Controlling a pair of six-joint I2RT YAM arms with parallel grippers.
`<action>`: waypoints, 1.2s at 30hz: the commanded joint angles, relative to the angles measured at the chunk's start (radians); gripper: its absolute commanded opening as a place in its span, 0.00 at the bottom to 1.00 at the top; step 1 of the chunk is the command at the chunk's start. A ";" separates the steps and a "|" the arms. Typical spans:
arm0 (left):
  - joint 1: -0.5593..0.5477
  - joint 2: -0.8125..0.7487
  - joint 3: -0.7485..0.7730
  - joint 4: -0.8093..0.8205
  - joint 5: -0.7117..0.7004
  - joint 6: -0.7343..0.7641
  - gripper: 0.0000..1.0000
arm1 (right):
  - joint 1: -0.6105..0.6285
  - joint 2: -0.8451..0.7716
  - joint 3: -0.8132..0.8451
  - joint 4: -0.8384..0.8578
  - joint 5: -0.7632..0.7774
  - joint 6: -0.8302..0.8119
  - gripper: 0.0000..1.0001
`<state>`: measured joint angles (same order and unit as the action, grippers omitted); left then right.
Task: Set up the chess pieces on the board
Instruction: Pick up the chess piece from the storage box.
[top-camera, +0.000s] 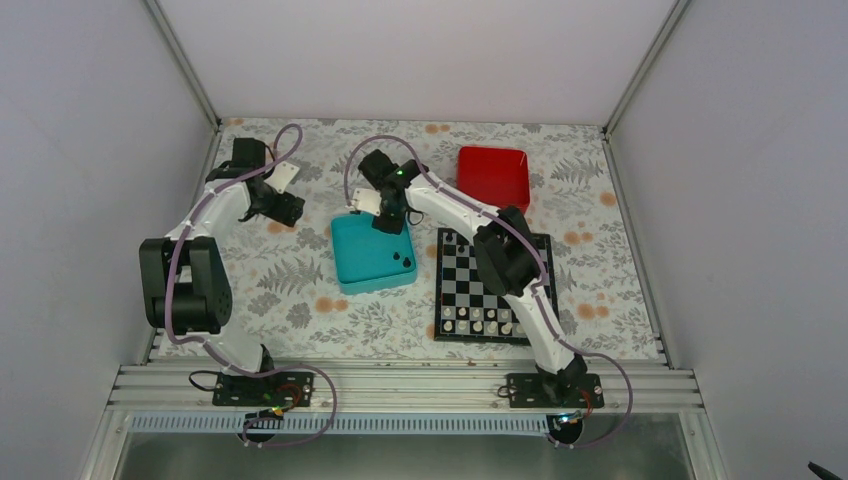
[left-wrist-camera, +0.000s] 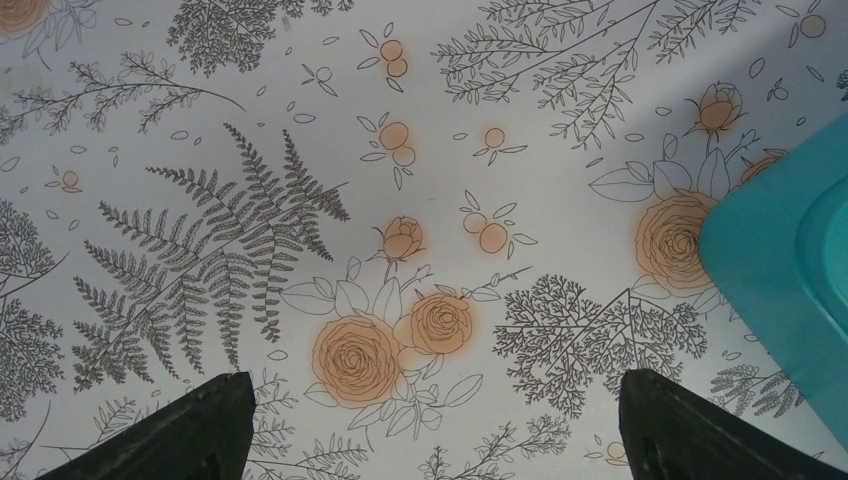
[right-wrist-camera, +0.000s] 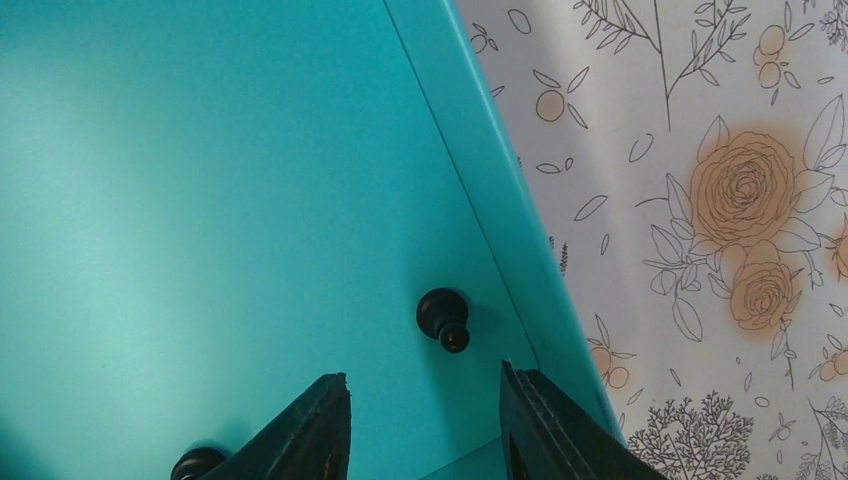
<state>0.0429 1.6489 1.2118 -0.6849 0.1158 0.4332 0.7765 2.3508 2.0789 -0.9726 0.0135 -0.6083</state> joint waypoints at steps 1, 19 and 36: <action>0.003 -0.032 -0.014 0.009 -0.002 0.001 0.90 | -0.006 0.022 0.008 0.022 0.011 -0.001 0.41; 0.011 -0.038 -0.031 0.010 0.004 0.004 0.90 | -0.014 0.080 0.057 0.018 0.000 -0.004 0.42; 0.022 -0.051 -0.047 0.010 -0.001 0.008 0.90 | -0.022 0.102 0.085 0.024 -0.053 -0.010 0.39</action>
<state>0.0582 1.6276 1.1736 -0.6819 0.1127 0.4335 0.7624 2.4290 2.1334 -0.9611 -0.0067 -0.6125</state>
